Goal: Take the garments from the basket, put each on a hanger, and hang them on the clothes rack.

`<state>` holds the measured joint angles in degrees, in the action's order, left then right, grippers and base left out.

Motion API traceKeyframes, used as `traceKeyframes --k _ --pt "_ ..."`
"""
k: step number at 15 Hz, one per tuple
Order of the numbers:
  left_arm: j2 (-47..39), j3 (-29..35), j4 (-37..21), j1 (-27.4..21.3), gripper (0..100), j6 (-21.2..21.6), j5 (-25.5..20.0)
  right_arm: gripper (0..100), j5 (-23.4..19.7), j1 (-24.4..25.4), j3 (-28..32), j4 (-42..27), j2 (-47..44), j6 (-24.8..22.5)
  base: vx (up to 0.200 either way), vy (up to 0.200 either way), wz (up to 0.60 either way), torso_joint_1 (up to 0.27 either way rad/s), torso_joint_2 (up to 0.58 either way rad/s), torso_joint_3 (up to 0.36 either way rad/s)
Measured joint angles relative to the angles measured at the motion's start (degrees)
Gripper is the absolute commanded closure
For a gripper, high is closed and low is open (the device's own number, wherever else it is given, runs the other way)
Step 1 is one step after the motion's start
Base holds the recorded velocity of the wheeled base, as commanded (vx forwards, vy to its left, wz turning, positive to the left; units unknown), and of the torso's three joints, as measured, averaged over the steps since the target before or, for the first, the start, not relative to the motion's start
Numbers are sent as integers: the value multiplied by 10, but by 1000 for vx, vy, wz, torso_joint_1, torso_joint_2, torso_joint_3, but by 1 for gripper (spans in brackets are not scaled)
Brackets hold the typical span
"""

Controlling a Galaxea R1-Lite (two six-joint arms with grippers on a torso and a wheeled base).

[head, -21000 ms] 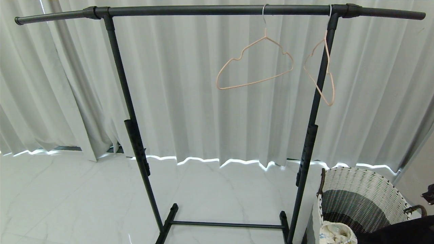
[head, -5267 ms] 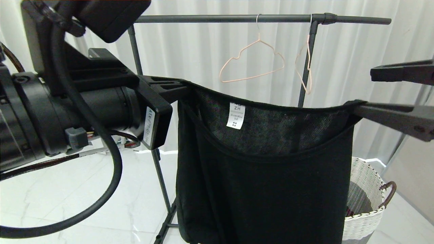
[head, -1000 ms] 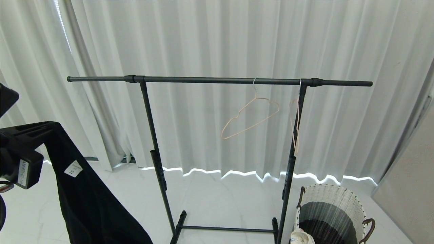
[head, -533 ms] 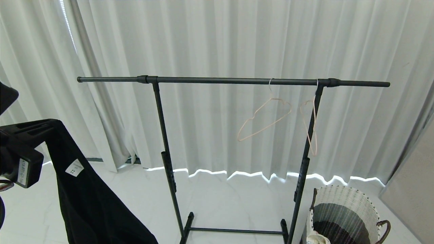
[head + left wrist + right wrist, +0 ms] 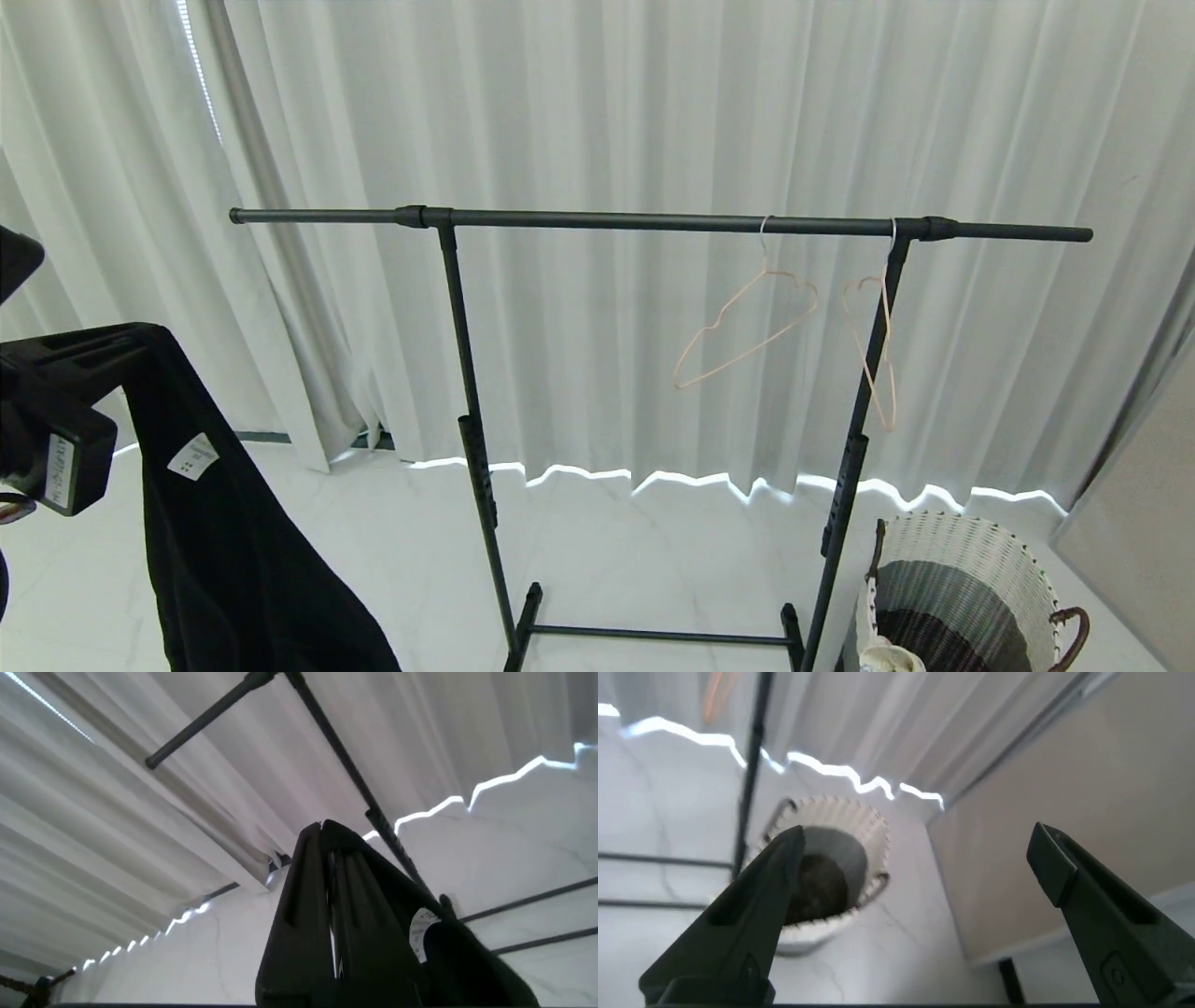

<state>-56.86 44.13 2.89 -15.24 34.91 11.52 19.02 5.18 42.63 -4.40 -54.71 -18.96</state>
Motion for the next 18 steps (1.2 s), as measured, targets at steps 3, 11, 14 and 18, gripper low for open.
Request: traceKeyframes --k 3,11,14,18 --pt "-1 5 0 -1 100 -1 14 0 -22 0 2 15 -3 5 200 0 0 -9 -2 7" --pt "-3 13 0 -2 100 -1 14 0 -43 0 4 49 -21 10 200 0 0 5 2 0" --pt "-3 15 0 -2 100 -1 14 0 -45 0 3 68 -40 25 200 0 0 2 5 4" --pt "-3 15 0 -4 100 -1 14 0 -68 1 9 81 -75 96 100 0 0 0 0 2"
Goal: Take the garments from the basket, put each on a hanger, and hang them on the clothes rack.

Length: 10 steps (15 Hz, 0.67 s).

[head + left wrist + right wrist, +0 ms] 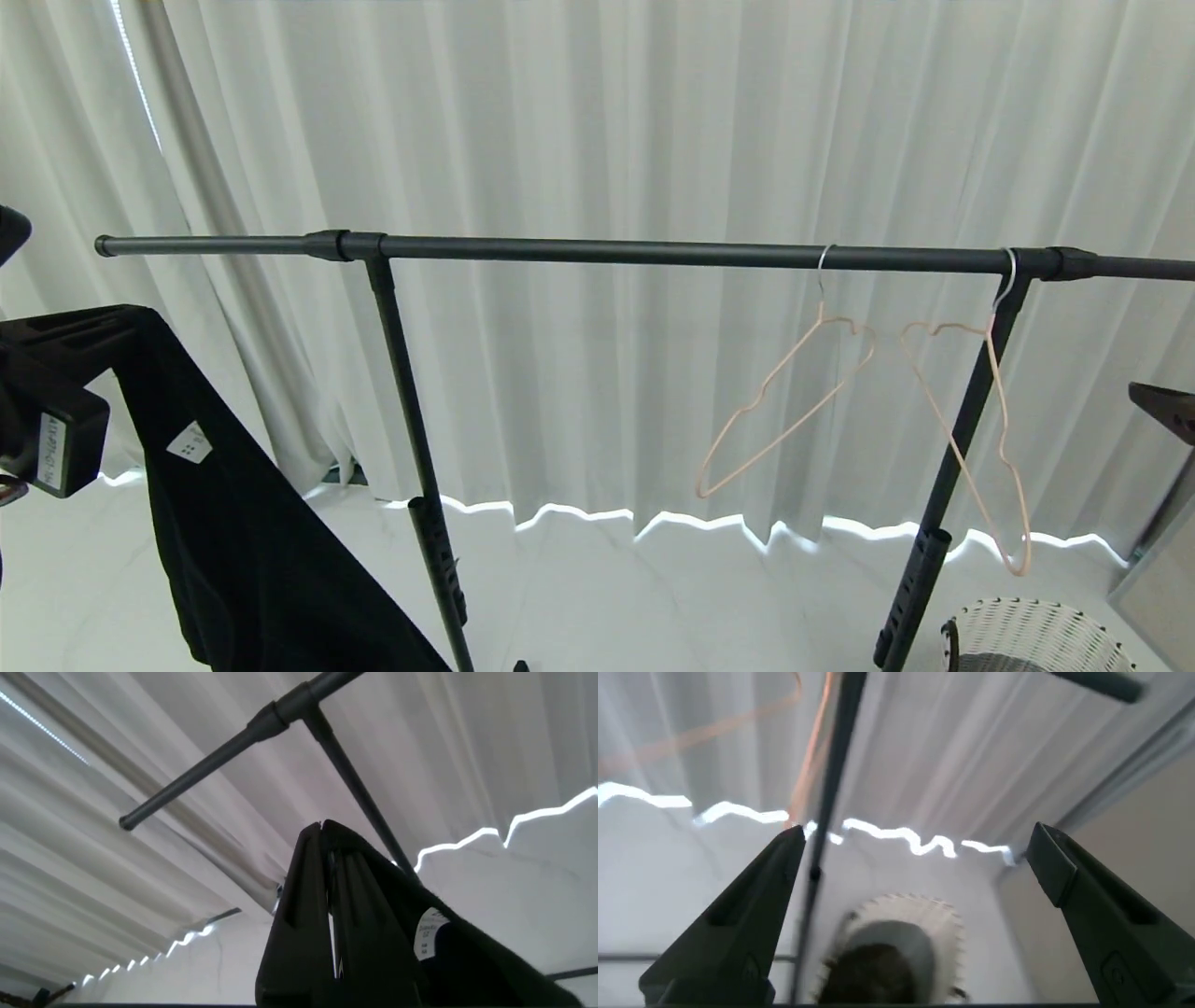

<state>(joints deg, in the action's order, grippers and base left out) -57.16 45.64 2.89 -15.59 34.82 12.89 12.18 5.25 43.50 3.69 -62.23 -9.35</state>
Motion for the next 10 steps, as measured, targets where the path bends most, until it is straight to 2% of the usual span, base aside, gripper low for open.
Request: traceKeyframes --k 3,10 --pt "1 0 0 -14 100 0 0 0 -1 9 3 7 -40 92 0 0 0 0 0 0" --pt "2 -1 1 -20 100 -8 1 0 1 33 2 27 -152 207 0 0 0 0 0 0"
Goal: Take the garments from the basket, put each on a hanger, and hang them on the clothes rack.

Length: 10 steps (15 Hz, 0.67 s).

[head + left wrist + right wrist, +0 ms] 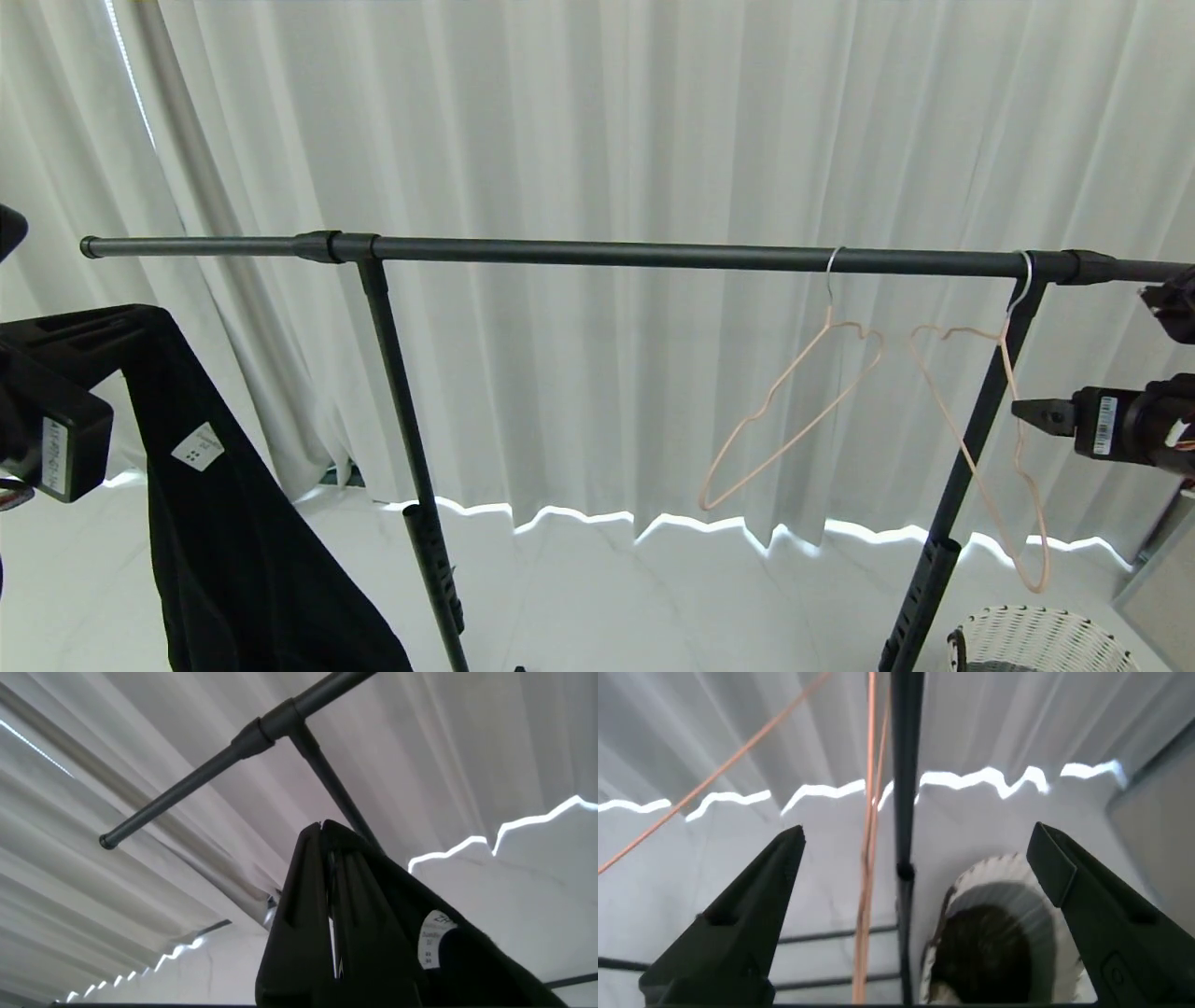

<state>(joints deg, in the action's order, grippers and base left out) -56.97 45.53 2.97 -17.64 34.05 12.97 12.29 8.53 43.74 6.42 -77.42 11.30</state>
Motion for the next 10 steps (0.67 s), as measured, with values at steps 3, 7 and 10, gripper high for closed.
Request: traceKeyframes --k 3,7,10 --pt "-2 -1 0 0 100 -14 0 0 18 2 -1 16 -61 48 0 0 0 0 0 0" --pt "-7 -1 0 1 100 -15 0 0 48 9 0 82 -142 63 0 0 0 0 0 0" --pt "-9 -3 0 1 100 -15 0 0 48 19 0 82 -167 64 0 0 0 0 0 0"
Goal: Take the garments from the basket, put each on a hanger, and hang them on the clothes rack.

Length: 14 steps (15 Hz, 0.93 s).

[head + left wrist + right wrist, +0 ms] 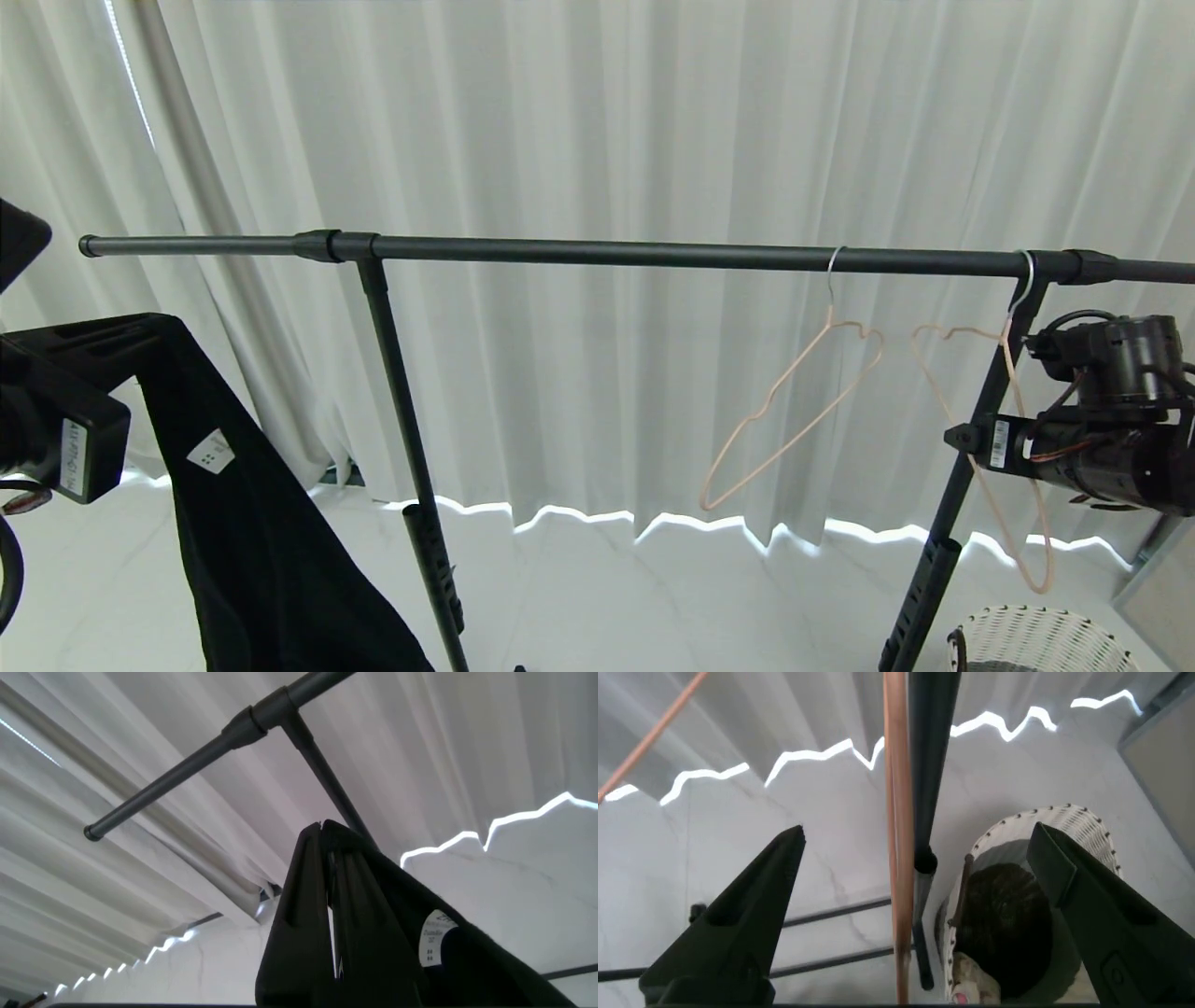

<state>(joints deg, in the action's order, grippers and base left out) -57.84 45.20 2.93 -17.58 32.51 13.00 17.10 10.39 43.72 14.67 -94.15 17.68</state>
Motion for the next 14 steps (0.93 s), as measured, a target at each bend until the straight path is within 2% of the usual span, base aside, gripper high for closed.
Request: traceKeyframes --k 4,5,14 --pt "-5 0 0 0 100 0 0 0 0 2 0 -2 -9 -1 0 0 0 0 0 0" --pt "-6 0 0 0 100 0 -1 100 0 2 0 -2 -9 -1 0 0 0 0 0 0" --pt "-5 2 0 0 100 0 -1 100 1 10 -1 -3 11 -1 0 0 0 0 0 0"
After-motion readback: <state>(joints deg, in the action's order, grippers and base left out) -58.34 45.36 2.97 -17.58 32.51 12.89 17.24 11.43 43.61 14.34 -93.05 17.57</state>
